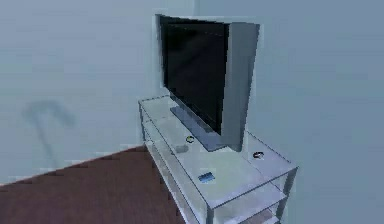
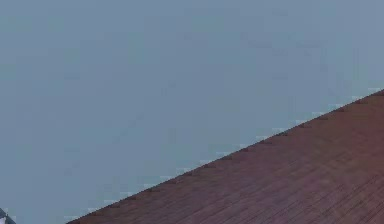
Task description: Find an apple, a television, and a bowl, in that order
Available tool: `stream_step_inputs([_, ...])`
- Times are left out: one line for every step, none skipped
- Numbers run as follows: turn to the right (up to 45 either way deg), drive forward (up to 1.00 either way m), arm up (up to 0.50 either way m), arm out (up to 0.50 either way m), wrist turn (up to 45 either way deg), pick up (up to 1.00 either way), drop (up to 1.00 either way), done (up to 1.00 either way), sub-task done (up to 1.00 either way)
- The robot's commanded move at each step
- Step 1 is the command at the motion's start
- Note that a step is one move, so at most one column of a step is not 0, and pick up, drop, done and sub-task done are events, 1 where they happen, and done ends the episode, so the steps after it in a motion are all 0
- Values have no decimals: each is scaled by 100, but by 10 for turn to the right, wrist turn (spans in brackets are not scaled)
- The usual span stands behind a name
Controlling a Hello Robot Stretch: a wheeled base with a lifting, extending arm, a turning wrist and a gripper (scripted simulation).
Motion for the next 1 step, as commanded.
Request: stream_step_inputs([0,0,0,0,0,0,0,0,100])
